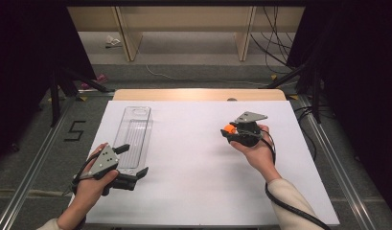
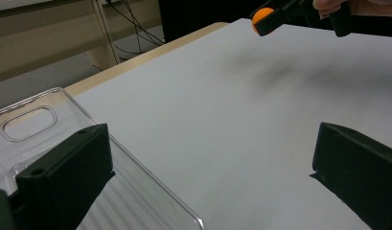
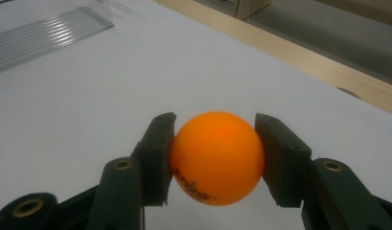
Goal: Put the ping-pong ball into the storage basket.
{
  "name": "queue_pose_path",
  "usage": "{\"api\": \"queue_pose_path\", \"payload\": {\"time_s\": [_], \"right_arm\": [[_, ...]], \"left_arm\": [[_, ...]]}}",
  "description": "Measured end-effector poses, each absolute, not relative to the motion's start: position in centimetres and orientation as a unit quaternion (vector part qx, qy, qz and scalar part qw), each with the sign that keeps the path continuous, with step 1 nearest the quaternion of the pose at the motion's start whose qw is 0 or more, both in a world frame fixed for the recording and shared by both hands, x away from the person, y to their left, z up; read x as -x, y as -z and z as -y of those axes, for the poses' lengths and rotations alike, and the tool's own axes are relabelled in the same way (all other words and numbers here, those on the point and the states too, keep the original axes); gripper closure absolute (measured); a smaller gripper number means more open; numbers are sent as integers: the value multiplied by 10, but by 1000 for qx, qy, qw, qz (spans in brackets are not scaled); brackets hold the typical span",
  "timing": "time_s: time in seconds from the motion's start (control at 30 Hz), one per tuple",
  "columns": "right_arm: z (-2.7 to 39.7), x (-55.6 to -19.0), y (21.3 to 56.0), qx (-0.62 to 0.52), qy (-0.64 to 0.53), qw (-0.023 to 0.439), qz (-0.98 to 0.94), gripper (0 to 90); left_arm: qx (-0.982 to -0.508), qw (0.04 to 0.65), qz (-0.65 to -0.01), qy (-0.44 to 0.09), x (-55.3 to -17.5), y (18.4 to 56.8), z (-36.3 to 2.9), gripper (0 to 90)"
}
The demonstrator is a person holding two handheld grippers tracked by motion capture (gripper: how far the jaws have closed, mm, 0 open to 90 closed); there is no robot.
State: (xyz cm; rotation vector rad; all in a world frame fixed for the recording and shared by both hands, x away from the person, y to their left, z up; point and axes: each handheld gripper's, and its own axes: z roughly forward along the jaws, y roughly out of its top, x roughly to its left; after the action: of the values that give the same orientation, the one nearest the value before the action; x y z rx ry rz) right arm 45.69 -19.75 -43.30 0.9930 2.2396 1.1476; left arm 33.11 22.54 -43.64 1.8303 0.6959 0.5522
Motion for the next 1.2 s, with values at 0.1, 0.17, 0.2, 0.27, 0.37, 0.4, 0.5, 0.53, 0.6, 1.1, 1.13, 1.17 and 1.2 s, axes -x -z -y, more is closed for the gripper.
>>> {"api": "queue_pose_path", "payload": {"time_s": [0.1, 0.17, 0.2, 0.27, 0.37, 0.4, 0.5, 0.53, 0.6, 1.1, 1.13, 1.17, 1.2], "right_arm": [[196, -457, 433, -357, -416, 216, -808, 513], [195, -457, 432, -356, -417, 215, -808, 513], [195, -457, 432, -355, -417, 216, -808, 513], [193, -456, 432, -354, -417, 215, -809, 513], [192, -456, 432, -352, -417, 214, -810, 513], [191, -456, 432, -352, -418, 213, -810, 513], [190, -456, 432, -351, -419, 214, -810, 513], [190, -456, 431, -350, -419, 214, -810, 513], [189, -456, 431, -350, -419, 213, -810, 513], [183, -456, 431, -344, -421, 209, -813, 513], [183, -456, 431, -345, -422, 208, -812, 513], [182, -456, 431, -344, -422, 209, -812, 513], [182, -456, 431, -344, -423, 208, -812, 513]], "left_arm": [[-765, 526, -291, -231, -331, 436, -226, 0], [-765, 526, -291, -231, -331, 436, -226, 0], [-765, 526, -291, -231, -331, 436, -226, 0], [-765, 526, -291, -231, -331, 436, -226, 0], [-765, 526, -291, -231, -331, 436, -226, 0], [-765, 526, -291, -231, -331, 436, -226, 0], [-765, 526, -291, -231, -331, 436, -226, 0], [-765, 526, -291, -231, -331, 436, -226, 0], [-765, 526, -292, -231, -331, 436, -226, 0], [-766, 525, -291, -230, -331, 436, -225, 0], [-765, 526, -291, -230, -331, 436, -225, 0], [-765, 526, -291, -230, -331, 436, -225, 0], [-765, 526, -291, -230, -331, 436, -225, 0]]}}
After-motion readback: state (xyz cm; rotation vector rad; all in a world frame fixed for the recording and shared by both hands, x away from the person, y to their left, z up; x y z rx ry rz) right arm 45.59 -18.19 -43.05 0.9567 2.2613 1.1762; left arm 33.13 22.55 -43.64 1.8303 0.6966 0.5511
